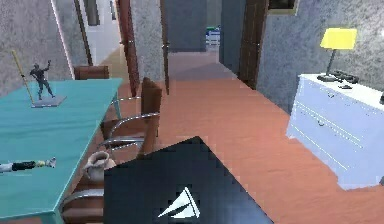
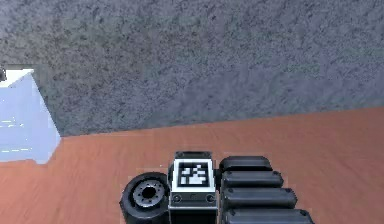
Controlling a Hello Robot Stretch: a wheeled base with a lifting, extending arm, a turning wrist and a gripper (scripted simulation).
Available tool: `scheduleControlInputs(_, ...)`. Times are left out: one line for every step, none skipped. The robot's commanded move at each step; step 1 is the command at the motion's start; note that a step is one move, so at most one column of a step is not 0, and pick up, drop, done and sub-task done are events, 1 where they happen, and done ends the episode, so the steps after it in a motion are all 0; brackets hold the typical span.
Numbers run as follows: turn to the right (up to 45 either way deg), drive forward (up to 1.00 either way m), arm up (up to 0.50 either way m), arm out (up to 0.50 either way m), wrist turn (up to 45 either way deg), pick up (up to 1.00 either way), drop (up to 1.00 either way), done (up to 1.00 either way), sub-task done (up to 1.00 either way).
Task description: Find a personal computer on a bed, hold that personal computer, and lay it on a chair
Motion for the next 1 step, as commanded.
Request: scheduleControlInputs(45.0, 0.0, 0.0, 0.0, 0.0, 0.0, 0.0, 0.0, 0.0)
